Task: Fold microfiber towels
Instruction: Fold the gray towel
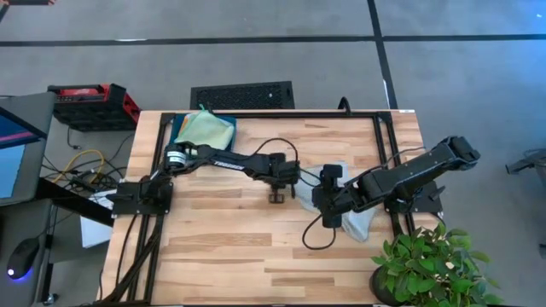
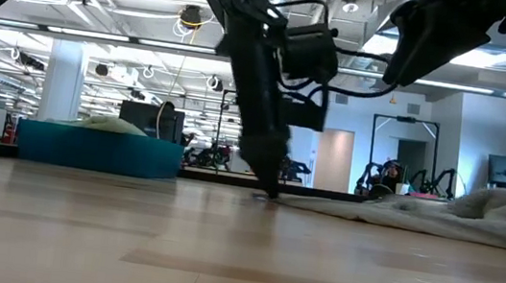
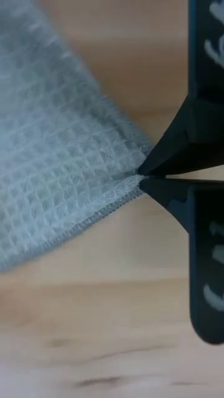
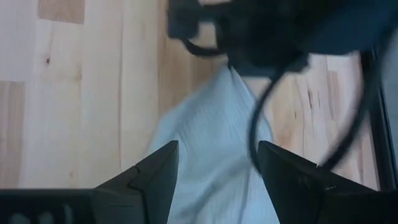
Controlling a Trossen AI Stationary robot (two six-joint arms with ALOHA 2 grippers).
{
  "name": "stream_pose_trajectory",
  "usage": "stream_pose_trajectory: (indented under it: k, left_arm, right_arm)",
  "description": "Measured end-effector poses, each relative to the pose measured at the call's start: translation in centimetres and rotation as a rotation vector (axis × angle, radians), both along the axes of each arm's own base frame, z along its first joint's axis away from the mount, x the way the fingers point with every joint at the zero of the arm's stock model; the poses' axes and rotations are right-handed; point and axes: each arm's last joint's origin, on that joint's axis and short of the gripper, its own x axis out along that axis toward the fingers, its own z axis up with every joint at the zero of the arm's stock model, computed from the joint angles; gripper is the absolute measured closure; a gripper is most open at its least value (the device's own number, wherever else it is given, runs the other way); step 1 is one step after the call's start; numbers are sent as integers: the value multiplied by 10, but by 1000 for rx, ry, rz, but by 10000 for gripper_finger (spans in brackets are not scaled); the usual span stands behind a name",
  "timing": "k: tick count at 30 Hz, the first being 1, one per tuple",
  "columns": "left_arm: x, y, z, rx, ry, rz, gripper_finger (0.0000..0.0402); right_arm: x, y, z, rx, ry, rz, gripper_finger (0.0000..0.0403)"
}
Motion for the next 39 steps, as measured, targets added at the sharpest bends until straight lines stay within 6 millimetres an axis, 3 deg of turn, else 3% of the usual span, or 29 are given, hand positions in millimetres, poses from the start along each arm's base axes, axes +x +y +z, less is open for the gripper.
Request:
stream_pose_trajectory:
  k: [5,8,16,23,27,32,39]
  left_arm:
    - [-22,-14,34,20,89,-27,401]
    - [-29,-25,65,58,52,-47,401]
    - [-58,-57,110,187,81,-96,401]
    - [-75,-79,134,276,58,-109,401]
    - [-80,-90,137,309,61,-144,401]
    - [-83,-99,141,352,59,-200,401]
    - [-81,-102,144,355,12,-200,401]
  right_arm:
    - [1,-4,0,-12,6,7,159]
    - [2,-4,0,-25,8,35,159]
    - [21,-12,2,-7,-61,154,159]
    - [42,-33,-14,-28,-184,312,159]
    - [49,-50,-18,-68,-270,340,159]
    - [63,-72,-30,2,-315,379,159]
    - [84,-97,-63,-24,-288,450,159]
